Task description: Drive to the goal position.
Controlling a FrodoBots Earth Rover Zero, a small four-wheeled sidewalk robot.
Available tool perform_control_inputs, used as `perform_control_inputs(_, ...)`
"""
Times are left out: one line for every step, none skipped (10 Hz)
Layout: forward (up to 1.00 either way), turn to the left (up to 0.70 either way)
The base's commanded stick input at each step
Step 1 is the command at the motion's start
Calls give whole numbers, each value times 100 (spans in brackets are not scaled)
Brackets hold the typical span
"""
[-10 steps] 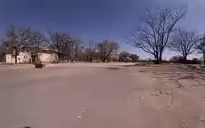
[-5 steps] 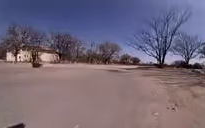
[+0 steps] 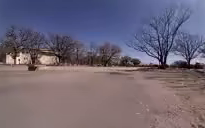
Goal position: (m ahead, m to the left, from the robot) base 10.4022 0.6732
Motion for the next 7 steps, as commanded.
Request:
perform_control_inputs(100,0)
perform_control_inputs(100,0)
perform_control_inputs(100,0)
perform_control_inputs(100,0)
perform_control_inputs(100,0)
perform_control_inputs(100,0)
perform_control_inputs(100,0)
